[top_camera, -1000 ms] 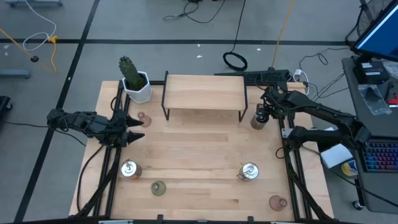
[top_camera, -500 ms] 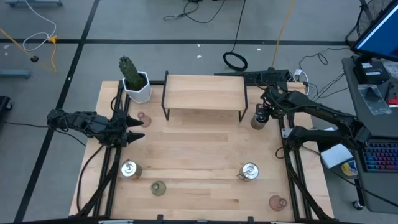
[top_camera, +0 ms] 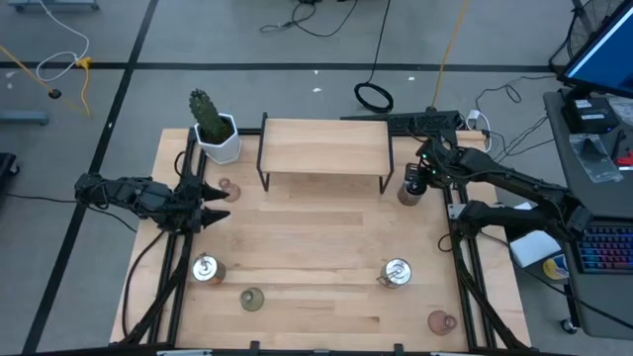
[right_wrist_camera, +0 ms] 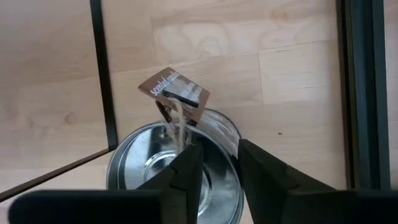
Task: Pick & Place candle stick holders
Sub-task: Put the top right silver scented candle on the shelf
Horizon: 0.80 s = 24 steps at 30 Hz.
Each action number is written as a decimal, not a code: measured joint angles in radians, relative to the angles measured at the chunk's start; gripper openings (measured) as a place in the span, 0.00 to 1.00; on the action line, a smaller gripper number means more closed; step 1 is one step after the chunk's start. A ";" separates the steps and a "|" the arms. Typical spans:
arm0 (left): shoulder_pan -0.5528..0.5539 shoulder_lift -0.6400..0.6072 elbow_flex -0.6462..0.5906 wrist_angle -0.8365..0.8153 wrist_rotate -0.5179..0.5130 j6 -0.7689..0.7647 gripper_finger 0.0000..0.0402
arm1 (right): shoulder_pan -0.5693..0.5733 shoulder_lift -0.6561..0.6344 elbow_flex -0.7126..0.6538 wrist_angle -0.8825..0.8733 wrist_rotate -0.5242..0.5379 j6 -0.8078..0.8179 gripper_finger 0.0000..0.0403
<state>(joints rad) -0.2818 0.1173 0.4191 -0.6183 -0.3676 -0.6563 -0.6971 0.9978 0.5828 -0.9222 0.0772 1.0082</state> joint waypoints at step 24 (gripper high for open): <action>0.000 0.000 0.000 0.048 0.000 -0.012 0.98 | -0.003 -0.032 0.000 -0.080 0.015 -0.029 0.01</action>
<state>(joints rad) -0.2817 0.1173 0.4191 -0.5705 -0.3672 -0.6682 -0.7002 0.9661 0.5827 -1.0023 0.0925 0.9794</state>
